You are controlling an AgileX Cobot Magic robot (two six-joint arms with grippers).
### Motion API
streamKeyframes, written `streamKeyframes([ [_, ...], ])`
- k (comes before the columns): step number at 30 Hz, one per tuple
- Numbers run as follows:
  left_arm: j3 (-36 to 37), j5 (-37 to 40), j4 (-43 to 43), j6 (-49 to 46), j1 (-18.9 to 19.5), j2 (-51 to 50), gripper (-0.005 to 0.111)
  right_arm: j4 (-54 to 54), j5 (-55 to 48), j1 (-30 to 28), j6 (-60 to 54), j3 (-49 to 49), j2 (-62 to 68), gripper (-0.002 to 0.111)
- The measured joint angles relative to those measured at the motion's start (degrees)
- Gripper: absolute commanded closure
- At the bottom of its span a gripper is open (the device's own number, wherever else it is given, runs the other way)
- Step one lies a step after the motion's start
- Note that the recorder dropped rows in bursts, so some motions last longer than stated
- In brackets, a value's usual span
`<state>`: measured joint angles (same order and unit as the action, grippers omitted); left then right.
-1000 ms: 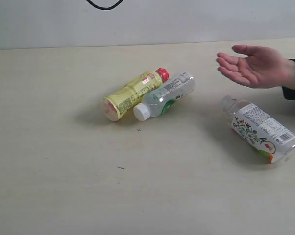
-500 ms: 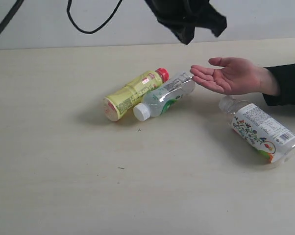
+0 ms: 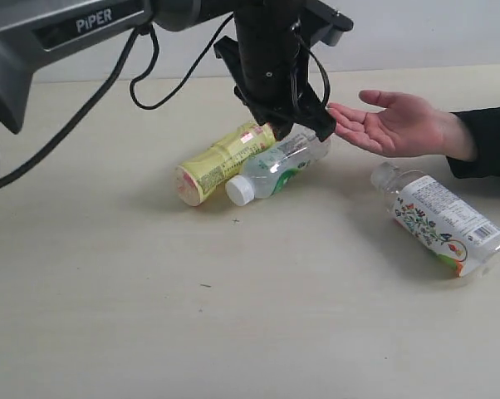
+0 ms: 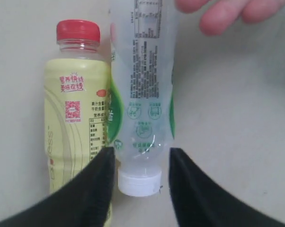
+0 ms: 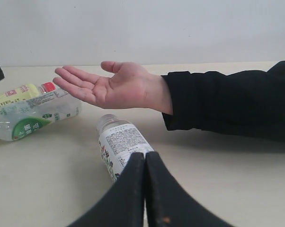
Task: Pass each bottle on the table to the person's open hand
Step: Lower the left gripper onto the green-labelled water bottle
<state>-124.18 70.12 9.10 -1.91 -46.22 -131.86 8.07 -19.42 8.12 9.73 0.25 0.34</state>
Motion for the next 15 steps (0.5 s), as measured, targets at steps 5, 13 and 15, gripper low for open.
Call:
streamKeyframes([
  [5,0.0,-3.2,0.4,0.0,0.0,-2.9,0.021,0.0,0.0,0.0,0.0,0.0,0.0,0.108],
  [13,0.1,-9.7,1.0,0.4,0.0,-6.2,0.019,0.0,0.0,0.0,0.0,0.0,0.0,0.108],
  [15,0.1,-10.5,1.0,0.4,0.4,-7.1,0.019,0.0,0.0,0.0,0.0,0.0,0.0,0.108],
])
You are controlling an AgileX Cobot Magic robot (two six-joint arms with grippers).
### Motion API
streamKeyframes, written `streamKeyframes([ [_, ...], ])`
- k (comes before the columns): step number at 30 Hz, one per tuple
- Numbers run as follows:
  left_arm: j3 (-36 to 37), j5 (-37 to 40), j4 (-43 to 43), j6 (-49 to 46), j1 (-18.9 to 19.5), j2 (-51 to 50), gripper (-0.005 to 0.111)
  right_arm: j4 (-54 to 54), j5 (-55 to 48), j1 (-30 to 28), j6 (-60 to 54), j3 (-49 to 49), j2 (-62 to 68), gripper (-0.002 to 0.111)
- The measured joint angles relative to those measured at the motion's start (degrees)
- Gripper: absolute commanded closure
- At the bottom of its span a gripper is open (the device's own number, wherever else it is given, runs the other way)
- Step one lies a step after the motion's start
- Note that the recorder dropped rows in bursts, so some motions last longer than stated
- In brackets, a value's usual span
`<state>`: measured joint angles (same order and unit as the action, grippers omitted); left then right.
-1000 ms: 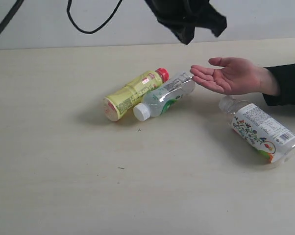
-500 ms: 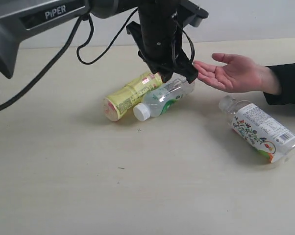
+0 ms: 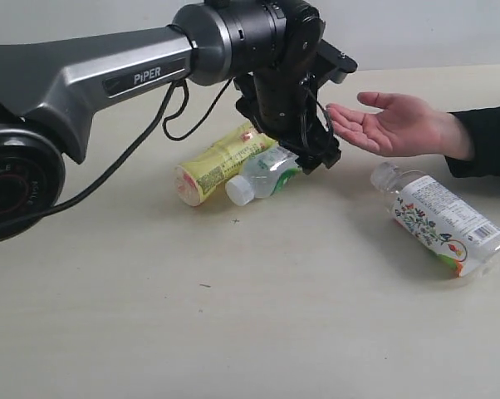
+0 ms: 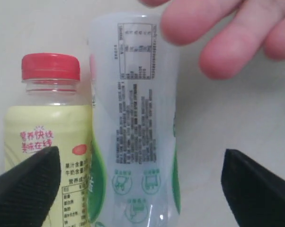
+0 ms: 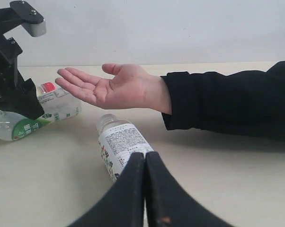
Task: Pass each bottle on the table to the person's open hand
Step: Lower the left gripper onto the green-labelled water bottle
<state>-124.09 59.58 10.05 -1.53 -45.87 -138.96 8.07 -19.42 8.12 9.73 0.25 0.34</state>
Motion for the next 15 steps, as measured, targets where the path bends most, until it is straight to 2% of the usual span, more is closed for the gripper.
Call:
streamKeyframes([
  [15,0.0,-4.2,-1.3,0.0,0.6,-4.4,0.019,0.0,0.0,0.0,0.0,0.0,0.0,0.108],
])
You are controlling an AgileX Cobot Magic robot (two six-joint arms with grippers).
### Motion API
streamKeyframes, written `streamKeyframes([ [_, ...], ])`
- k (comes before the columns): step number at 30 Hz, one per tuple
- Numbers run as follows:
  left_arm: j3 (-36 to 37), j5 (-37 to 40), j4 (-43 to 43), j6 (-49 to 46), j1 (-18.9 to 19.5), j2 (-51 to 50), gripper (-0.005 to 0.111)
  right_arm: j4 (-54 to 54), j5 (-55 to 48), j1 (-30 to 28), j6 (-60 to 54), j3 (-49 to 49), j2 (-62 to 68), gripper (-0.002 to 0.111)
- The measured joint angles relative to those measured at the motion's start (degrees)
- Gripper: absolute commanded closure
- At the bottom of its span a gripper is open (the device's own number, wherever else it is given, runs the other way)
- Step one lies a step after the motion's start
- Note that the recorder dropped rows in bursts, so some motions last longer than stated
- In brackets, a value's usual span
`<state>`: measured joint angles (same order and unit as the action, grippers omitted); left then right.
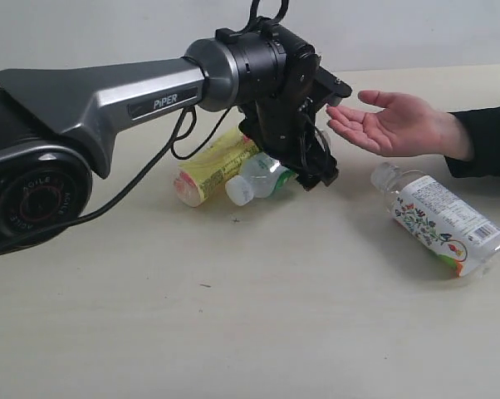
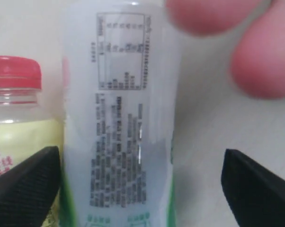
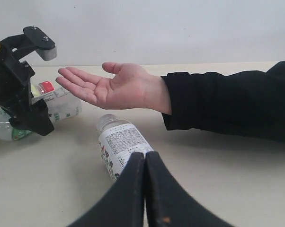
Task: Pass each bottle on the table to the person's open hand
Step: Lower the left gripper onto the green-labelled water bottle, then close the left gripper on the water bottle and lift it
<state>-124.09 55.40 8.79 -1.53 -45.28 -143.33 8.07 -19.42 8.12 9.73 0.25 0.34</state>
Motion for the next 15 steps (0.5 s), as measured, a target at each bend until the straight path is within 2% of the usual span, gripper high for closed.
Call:
streamKeyframes([
  [2,0.0,0.0,0.0,0.0,0.0,-0.5,0.022,0.0,0.0,0.0,0.0,0.0,0.0,0.108],
  [4,0.0,0.0,-0.1,0.0,0.0,-0.8,0.029,0.0,0.0,0.0,0.0,0.0,0.0,0.108],
  [15,0.0,0.9,-0.2,0.0,0.0,-0.8,0.105,0.0,0.0,0.0,0.0,0.0,0.0,0.108],
])
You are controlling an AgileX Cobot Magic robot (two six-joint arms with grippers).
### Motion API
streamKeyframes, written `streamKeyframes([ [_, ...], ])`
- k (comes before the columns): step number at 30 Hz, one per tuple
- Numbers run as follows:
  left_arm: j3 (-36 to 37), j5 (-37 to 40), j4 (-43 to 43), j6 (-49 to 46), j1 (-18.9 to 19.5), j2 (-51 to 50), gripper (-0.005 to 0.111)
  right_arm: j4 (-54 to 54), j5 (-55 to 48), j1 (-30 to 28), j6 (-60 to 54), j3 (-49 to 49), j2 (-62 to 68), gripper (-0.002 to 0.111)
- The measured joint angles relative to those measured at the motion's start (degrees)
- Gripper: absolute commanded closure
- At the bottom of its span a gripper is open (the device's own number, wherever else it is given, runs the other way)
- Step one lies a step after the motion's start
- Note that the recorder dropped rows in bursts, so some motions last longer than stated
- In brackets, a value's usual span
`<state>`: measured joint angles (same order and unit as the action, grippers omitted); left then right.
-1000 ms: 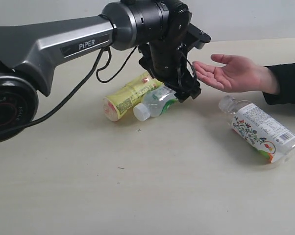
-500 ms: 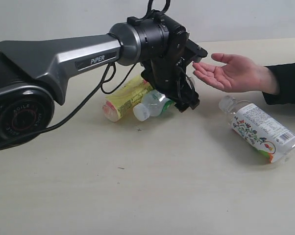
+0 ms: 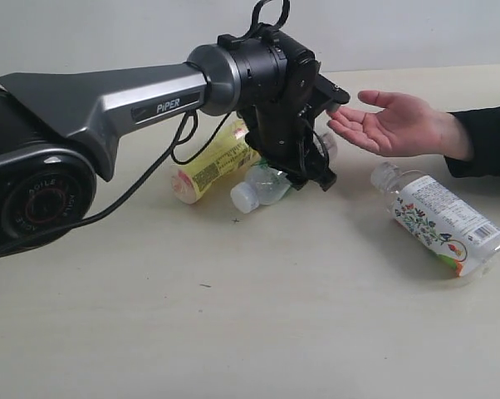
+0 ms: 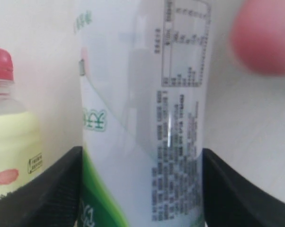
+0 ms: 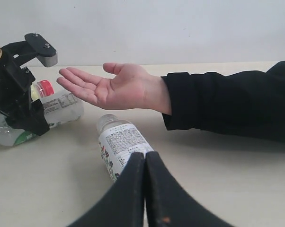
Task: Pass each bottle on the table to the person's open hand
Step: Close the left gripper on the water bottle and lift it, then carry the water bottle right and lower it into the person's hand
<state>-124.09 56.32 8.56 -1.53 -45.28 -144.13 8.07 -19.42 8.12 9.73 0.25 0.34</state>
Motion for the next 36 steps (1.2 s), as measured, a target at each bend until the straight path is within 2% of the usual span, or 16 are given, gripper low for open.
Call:
streamKeyframes([
  [19,0.0,12.5,-0.2,2.0,-0.9,3.0,0.107,0.0,0.0,0.0,0.0,0.0,0.0,0.108],
  [29,0.0,13.6,0.0,2.7,-5.8,6.7,0.107,0.0,0.0,0.0,0.0,0.0,0.0,0.108],
  [34,0.0,13.7,0.4,6.1,-8.9,10.7,0.107,0.0,0.0,0.0,0.0,0.0,0.0,0.108],
  [36,0.0,13.7,0.4,11.2,-10.3,12.0,0.107,0.0,0.0,0.0,0.0,0.0,0.0,0.108],
])
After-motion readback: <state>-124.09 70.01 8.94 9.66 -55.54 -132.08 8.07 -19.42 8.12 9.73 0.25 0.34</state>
